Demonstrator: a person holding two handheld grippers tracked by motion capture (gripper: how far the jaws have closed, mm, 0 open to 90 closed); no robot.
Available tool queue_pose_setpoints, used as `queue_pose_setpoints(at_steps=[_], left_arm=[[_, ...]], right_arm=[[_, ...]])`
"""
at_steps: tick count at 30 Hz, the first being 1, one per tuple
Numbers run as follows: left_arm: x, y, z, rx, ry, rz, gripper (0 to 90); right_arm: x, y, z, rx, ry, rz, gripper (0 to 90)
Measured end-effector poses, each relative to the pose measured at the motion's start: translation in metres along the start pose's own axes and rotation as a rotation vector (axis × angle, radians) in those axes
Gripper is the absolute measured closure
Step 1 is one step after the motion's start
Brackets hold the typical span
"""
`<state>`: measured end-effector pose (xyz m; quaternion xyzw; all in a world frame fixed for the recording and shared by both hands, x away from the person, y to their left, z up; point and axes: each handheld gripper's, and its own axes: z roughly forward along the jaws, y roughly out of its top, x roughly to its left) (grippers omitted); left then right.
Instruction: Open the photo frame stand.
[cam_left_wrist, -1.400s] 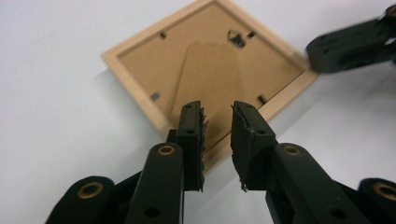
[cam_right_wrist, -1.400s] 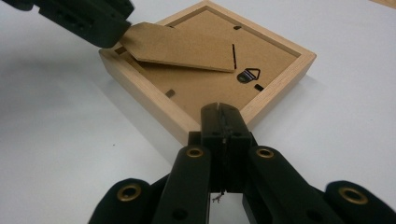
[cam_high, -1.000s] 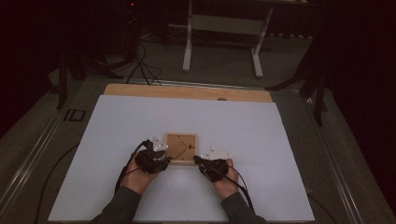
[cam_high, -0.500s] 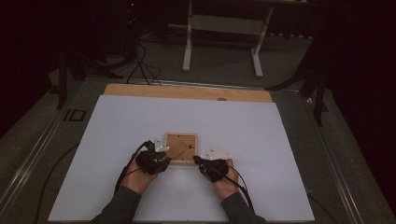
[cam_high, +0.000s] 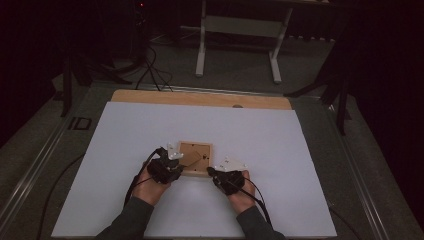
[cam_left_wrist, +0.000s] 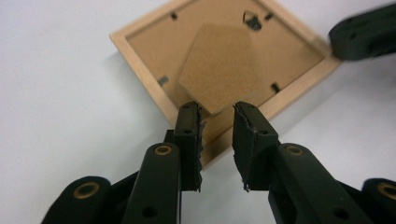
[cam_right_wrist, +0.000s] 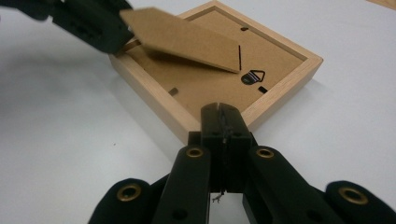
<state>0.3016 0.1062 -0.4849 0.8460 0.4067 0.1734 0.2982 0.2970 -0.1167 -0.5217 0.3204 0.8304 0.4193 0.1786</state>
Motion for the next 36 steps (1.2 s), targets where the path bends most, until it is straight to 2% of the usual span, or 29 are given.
queue_pose_setpoints(at_steps=[4, 6, 10, 13, 17, 28, 32, 36], left_arm=[[0.000, 0.009, -0.003, -0.041, -0.057, -0.027, 69.6], [0.000, 0.013, -0.002, -0.051, -0.086, -0.053, 66.9], [0.006, 0.016, 0.002, -0.043, -0.159, -0.117, 61.1], [0.010, 0.017, 0.005, -0.039, -0.190, -0.148, 57.5], [0.016, 0.020, 0.010, -0.033, -0.207, -0.202, 53.2], [0.027, 0.028, 0.022, -0.007, -0.279, -0.340, 53.6], [0.031, 0.029, 0.024, 0.001, -0.276, -0.365, 54.4], [0.031, 0.030, 0.025, 0.008, -0.272, -0.369, 55.3]], right_arm=[[0.000, 0.000, 0.000, 0.000, 0.000, 0.000, 89.6], [0.000, 0.000, 0.000, 0.000, -0.001, 0.002, 89.6], [0.000, 0.000, 0.000, -0.003, -0.001, -0.003, 89.5], [0.000, 0.000, 0.000, -0.002, 0.001, -0.002, 89.5], [0.000, 0.000, 0.000, 0.000, 0.000, 0.001, 89.2], [0.000, 0.000, 0.000, -0.001, 0.001, 0.002, 87.9], [0.000, 0.000, 0.000, -0.002, 0.002, 0.002, 87.6], [0.000, 0.000, 0.000, -0.002, 0.001, 0.001, 87.6]])
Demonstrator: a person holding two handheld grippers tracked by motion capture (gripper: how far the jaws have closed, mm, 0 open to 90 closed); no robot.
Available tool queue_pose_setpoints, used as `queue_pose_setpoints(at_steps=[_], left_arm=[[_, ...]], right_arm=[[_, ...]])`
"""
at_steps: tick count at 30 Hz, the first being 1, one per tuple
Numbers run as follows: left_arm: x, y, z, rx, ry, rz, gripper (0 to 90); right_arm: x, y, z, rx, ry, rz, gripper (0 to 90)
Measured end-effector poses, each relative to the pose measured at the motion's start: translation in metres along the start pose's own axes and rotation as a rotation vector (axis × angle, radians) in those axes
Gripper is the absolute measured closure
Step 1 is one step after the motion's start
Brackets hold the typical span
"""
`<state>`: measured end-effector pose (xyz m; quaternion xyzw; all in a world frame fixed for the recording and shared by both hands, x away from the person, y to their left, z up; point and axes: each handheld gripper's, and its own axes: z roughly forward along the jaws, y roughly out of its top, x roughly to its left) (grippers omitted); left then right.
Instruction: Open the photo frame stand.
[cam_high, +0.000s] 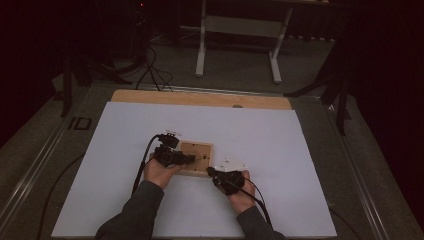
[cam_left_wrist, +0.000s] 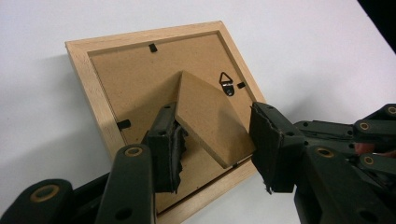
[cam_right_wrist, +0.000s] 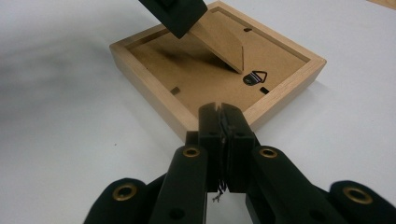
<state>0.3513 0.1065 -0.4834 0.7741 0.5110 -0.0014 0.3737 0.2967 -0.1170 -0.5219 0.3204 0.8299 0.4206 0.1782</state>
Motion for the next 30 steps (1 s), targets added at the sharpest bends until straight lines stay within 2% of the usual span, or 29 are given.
queue_pose_setpoints(at_steps=[8, 19, 30], left_arm=[[0.0009, 0.0040, 0.0010, 0.014, -0.007, -0.020, 55.5], [0.0018, 0.0062, 0.0034, 0.006, -0.007, -0.053, 57.0], [-0.0001, 0.0046, 0.0032, 0.000, 0.007, -0.032, 57.8]], right_arm=[[-0.0001, 0.0000, 0.0000, 0.000, 0.003, 0.000, 87.2], [0.0002, 0.0001, 0.0001, 0.000, 0.006, -0.002, 86.6], [-0.0031, 0.0008, -0.0005, 0.008, 0.024, -0.006, 78.1]])
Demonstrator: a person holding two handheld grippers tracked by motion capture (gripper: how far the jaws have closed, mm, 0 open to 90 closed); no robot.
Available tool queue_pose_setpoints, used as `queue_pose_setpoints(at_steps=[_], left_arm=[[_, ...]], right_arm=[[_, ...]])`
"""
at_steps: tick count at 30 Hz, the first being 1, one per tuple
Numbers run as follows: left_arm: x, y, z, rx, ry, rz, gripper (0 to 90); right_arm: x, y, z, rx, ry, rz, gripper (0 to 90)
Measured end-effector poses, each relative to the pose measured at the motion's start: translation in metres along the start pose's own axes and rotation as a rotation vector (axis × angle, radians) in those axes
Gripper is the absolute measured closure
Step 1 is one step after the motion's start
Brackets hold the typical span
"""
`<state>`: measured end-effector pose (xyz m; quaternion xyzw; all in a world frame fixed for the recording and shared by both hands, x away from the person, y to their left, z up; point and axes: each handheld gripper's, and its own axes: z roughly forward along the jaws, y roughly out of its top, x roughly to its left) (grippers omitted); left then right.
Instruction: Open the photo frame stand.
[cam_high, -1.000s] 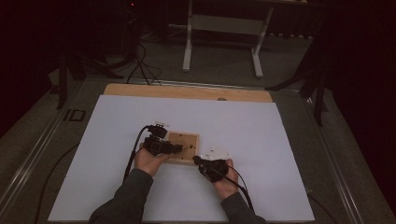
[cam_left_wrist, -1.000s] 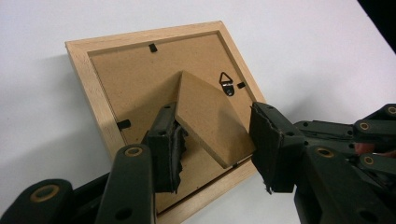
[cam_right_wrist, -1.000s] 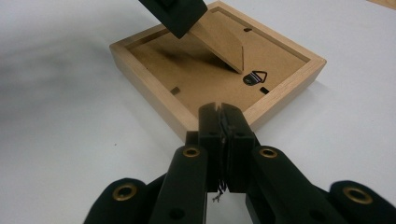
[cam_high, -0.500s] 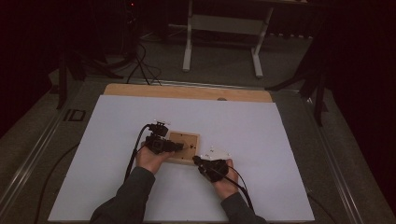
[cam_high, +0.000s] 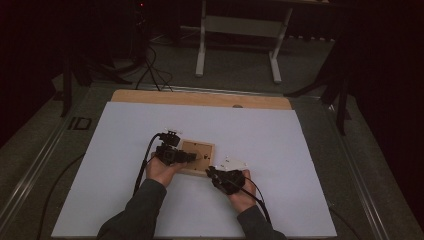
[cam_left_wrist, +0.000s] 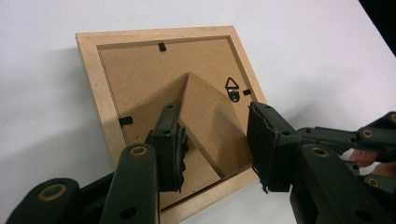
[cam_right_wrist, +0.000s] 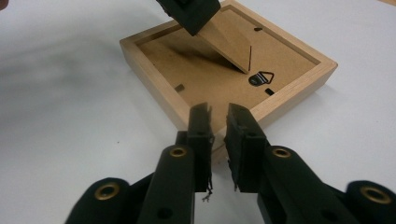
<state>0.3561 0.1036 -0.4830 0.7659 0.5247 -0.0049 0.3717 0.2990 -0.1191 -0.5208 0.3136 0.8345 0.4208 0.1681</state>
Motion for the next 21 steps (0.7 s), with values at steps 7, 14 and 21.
queue_pose_setpoints(at_steps=[7, 14, 21], left_arm=[[-0.004, -0.005, -0.004, -0.017, 0.016, 0.049, 57.8], [-0.008, -0.016, -0.010, -0.050, 0.032, 0.098, 57.9], [-0.010, -0.028, -0.016, -0.094, 0.036, 0.149, 57.9]], right_arm=[[-0.005, 0.002, -0.002, -0.003, 0.000, 0.010, 74.6], [-0.012, 0.005, -0.007, -0.019, -0.016, 0.021, 71.4], [-0.017, 0.007, -0.006, -0.024, -0.024, 0.033, 68.0]])
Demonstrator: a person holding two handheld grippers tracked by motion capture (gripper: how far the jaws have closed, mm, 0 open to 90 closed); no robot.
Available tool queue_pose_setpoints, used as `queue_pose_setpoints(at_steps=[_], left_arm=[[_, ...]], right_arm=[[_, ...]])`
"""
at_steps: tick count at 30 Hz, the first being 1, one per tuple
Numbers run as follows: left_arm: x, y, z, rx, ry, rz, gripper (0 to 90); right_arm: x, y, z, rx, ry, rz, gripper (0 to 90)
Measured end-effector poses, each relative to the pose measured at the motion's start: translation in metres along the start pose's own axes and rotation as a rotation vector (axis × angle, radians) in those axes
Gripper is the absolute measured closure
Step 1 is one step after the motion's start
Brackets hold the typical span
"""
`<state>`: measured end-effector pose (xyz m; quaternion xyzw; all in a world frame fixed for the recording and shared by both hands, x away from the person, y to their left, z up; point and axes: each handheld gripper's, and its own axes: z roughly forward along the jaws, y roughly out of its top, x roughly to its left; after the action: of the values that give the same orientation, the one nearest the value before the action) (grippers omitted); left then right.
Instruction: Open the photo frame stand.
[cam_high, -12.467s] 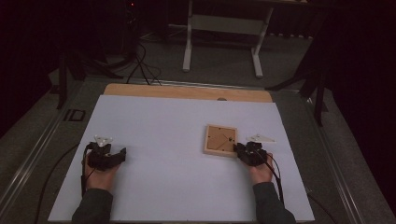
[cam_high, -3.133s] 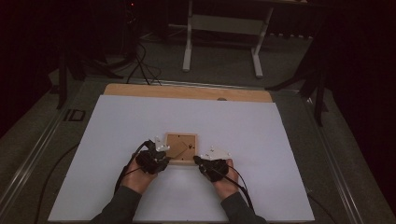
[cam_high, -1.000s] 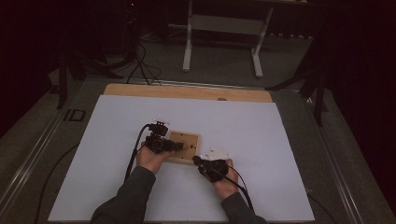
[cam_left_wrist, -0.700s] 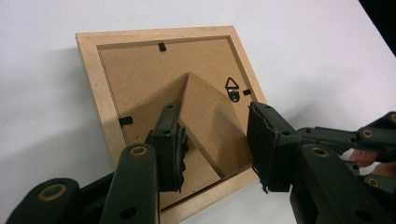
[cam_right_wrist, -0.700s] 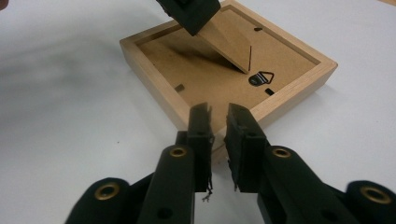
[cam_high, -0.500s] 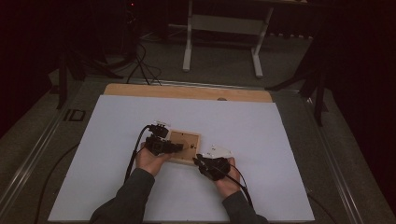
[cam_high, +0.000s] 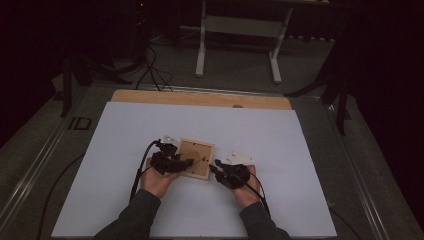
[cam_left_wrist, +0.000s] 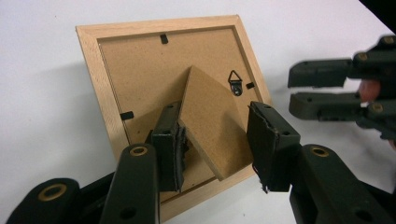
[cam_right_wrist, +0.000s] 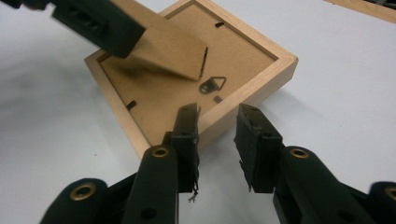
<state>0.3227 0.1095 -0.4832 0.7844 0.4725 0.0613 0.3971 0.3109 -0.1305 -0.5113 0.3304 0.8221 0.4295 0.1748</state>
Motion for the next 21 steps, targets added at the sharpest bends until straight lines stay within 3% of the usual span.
queue_pose_setpoints(at_steps=[12, 16, 21], left_arm=[[-0.007, -0.022, -0.012, -0.069, 0.026, 0.082, 57.6], [-0.008, -0.028, -0.014, -0.091, 0.031, 0.127, 57.4], [-0.012, -0.033, -0.016, -0.108, 0.047, 0.188, 57.3]], right_arm=[[-0.016, 0.013, -0.001, -0.030, 0.027, 0.046, 60.5], [-0.020, 0.017, 0.003, 0.001, 0.088, 0.030, 52.3], [-0.028, 0.023, 0.011, 0.027, 0.130, 0.079, 46.7]])
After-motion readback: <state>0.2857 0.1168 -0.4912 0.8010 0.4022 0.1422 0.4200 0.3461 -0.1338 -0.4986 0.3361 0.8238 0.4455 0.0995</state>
